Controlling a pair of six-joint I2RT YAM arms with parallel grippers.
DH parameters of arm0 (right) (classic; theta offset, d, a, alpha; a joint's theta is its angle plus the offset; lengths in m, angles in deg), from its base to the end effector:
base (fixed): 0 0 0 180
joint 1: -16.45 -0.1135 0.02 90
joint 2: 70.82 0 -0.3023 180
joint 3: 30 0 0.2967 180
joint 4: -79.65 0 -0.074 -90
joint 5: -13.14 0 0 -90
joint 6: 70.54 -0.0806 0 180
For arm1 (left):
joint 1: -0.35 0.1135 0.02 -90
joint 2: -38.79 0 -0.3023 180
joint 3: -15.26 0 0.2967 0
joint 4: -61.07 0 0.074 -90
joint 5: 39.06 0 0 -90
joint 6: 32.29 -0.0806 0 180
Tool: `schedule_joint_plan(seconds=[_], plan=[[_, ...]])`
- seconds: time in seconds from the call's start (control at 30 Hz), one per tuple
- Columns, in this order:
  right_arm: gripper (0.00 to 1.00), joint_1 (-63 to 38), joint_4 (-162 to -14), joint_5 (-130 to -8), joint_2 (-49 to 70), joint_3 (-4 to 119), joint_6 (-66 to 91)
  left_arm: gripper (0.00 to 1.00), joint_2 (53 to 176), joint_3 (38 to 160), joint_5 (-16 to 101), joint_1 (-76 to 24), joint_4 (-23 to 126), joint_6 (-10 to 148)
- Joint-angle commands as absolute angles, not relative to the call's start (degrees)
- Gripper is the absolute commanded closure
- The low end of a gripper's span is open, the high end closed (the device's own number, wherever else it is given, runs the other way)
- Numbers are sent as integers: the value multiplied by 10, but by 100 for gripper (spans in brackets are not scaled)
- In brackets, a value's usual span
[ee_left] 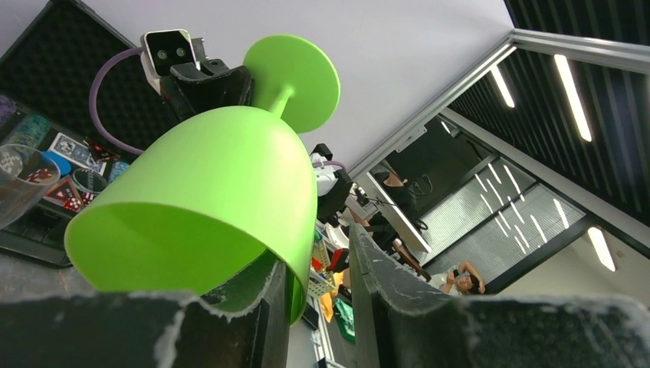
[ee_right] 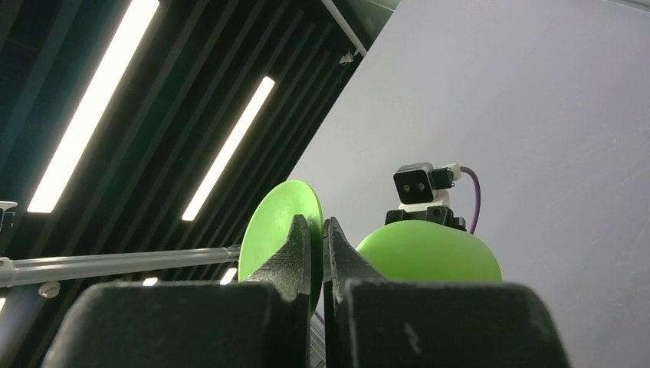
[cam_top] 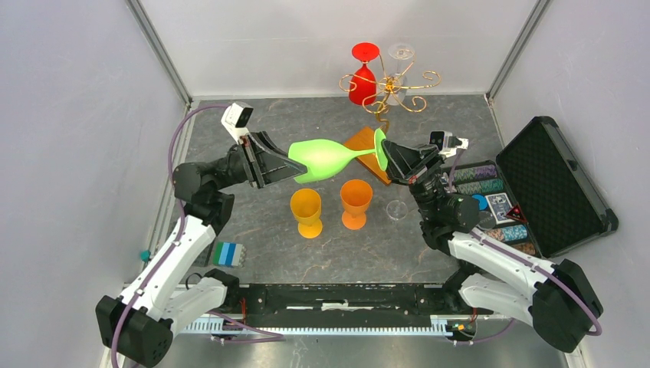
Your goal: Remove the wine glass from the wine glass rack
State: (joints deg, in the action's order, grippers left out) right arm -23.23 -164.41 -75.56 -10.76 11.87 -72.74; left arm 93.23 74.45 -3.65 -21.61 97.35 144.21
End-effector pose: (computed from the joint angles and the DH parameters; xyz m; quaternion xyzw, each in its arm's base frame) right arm 0.1979 0.1665 0.3938 0.1568 0.3415 0.8479 0.3739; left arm 0.1896 -0.1473 0.4632 0.1562 0.5342 -0.7673 0.3185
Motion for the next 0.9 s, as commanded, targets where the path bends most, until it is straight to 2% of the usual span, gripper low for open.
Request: schedule_joint_plan(seconds=[0.0,0.13,0.17,0.2,0.23,0.3,0.33,0.43,0.5,0.53,0.6,0.63,0.87], plan=[[100,-228,-1563,-742,-97,103,-665,98,903,792,-53,-230,934,1374],[100,-228,-1559,-741,-102,105,-660,96,893,810,-46,-230,858,1315],[100,-228,-1559,-742,-104,105,-658,83,892,814,-45,-230,844,1305],[100,-228,-1556,-743,-105,106,-657,62,892,818,-45,-230,831,1298],[100,-228,-1557,-744,-105,106,-656,51,892,821,-45,-230,826,1294],[100,-228,-1556,-745,-105,106,-655,42,891,822,-44,-230,825,1292],[100,-228,-1555,-746,-106,106,-655,41,890,823,-44,-229,824,1292],[100,-228,-1555,-747,-106,106,-654,47,891,823,-43,-230,824,1291],[100,-228,-1554,-749,-106,106,-653,58,890,824,-43,-229,824,1291],[100,-228,-1553,-750,-106,106,-653,67,891,824,-43,-230,824,1290],[100,-228,-1552,-751,-107,106,-653,95,892,825,-44,-230,822,1289],[100,-228,-1551,-753,-107,106,-653,98,891,825,-45,-230,819,1287],[100,-228,-1551,-753,-107,108,-655,98,886,831,-45,-230,804,1269]])
